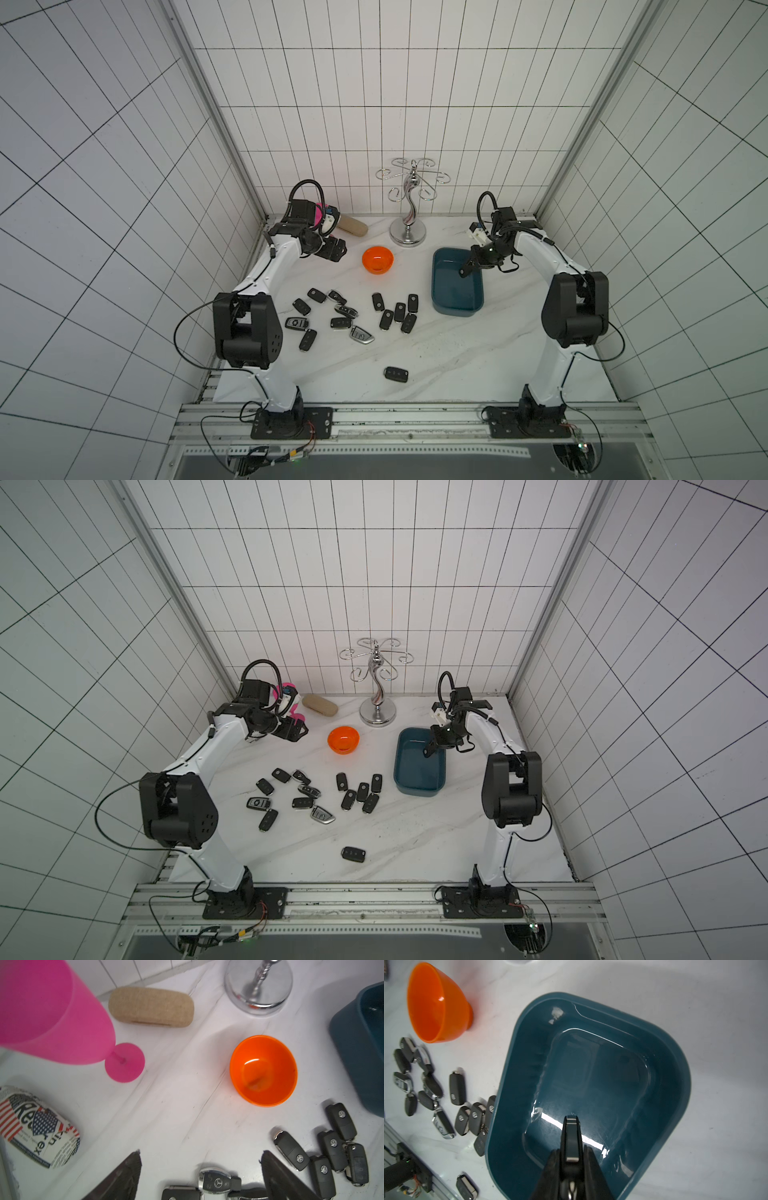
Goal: Place the car key into the storage box
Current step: Place the car key in the storage box.
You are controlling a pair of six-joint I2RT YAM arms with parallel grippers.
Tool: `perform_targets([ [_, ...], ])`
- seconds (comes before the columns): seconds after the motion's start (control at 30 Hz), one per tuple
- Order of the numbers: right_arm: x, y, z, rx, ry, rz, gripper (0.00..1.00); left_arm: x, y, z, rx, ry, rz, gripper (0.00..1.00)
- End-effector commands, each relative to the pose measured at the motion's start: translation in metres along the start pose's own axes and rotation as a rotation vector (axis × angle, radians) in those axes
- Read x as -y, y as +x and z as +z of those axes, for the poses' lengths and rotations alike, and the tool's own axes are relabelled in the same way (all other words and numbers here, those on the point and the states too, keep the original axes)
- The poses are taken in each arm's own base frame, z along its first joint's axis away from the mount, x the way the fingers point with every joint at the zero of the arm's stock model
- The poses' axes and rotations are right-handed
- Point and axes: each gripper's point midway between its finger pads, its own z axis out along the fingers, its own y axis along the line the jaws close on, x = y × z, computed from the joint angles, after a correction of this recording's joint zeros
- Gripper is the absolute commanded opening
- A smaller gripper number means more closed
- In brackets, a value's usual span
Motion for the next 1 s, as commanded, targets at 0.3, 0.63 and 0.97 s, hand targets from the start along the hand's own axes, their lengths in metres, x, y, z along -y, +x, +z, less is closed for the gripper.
perform_targets([
  [0.3, -0.011, 0.017, 0.038, -0.156, 0.052, -0.073, 0.09, -0.03, 0.1, 0.029, -0.322, -0.051, -0.144, 0.81],
  [0.63, 0.005, 0.018, 0.048, -0.202, 0.12, -0.068, 0.25, -0.049, 0.121, 0.039, -0.435, -0.154, -0.29, 0.79],
  [0.97, 0.003, 0.017, 0.05, -0.208, 0.104, -0.059, 0.37, -0.063, 0.129, 0.047, -0.398, -0.123, -0.09, 0.8],
])
